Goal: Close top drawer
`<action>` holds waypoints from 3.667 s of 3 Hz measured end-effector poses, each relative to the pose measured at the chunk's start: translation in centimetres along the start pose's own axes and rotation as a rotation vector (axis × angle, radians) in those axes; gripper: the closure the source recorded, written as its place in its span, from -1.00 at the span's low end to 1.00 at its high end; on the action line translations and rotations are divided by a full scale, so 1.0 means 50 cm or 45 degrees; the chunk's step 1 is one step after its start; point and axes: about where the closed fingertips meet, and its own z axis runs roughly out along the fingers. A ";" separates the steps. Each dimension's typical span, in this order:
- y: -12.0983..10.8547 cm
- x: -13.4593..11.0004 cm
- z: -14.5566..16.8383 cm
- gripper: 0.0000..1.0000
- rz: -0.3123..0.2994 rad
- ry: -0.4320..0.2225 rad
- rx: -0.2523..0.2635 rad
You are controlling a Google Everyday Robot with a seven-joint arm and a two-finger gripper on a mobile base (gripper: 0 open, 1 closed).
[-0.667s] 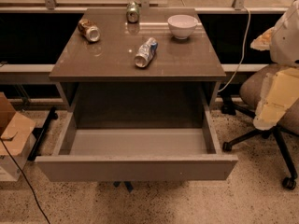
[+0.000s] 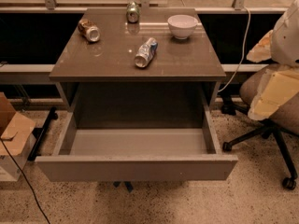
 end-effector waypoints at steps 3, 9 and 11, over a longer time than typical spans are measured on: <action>0.096 0.028 0.159 0.88 -0.025 -0.119 -0.228; 0.237 0.121 0.504 1.00 0.078 -0.161 -0.392; 0.205 0.126 0.623 1.00 0.122 -0.292 -0.329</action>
Offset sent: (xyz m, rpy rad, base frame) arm -0.0240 0.0131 -0.0885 0.1105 0.1728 0.0949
